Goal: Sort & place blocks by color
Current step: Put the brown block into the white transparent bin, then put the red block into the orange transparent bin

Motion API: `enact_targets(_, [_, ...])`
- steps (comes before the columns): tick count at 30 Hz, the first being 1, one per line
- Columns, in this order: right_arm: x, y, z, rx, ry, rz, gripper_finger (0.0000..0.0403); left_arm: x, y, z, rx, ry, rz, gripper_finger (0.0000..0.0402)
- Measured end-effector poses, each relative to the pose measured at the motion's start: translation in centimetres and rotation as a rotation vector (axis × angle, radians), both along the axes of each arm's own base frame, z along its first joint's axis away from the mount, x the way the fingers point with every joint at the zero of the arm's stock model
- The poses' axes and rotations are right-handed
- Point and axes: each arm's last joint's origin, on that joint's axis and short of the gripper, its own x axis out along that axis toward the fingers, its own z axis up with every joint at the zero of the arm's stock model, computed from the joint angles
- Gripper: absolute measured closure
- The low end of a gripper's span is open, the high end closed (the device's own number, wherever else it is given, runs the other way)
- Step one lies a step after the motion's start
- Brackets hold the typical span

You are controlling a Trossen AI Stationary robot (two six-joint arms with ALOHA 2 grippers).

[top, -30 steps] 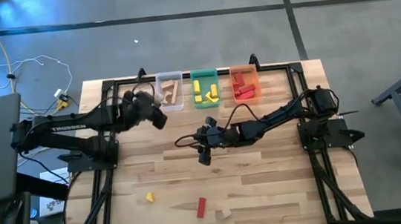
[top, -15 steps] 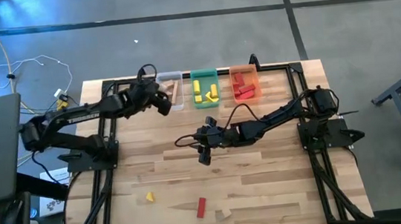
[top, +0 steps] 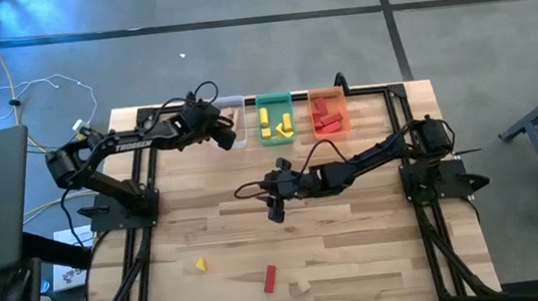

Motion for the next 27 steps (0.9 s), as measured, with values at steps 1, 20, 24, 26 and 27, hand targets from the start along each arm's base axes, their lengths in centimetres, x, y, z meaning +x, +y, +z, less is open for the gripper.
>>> enact_targets(1, [0.0,0.0,0.0,0.007,0.002,0.011,0.0222,0.0,0.0,0.0,-0.002,-0.002,0.001,0.0247])
enact_targets(20, [0.2,0.8,0.3,0.126,-0.031,0.236,0.0222,1.3,-0.5,2.4,-0.226,-0.097,-0.285,0.0180])
enact_targets(24, [0.5,1.2,0.9,0.133,-0.043,0.319,0.0222,1.1,-2.0,3.2,-0.269,-0.061,-0.382,0.0181])
enact_targets(26, [0.8,1.6,1.5,0.113,-0.057,0.369,0.0222,0.5,-3.0,3.7,-0.304,-0.030,-0.400,0.0181])
enact_targets(27, [0.9,1.9,1.8,0.095,-0.062,0.395,0.0222,0.2,-3.5,4.0,-0.313,-0.020,-0.407,0.0181])
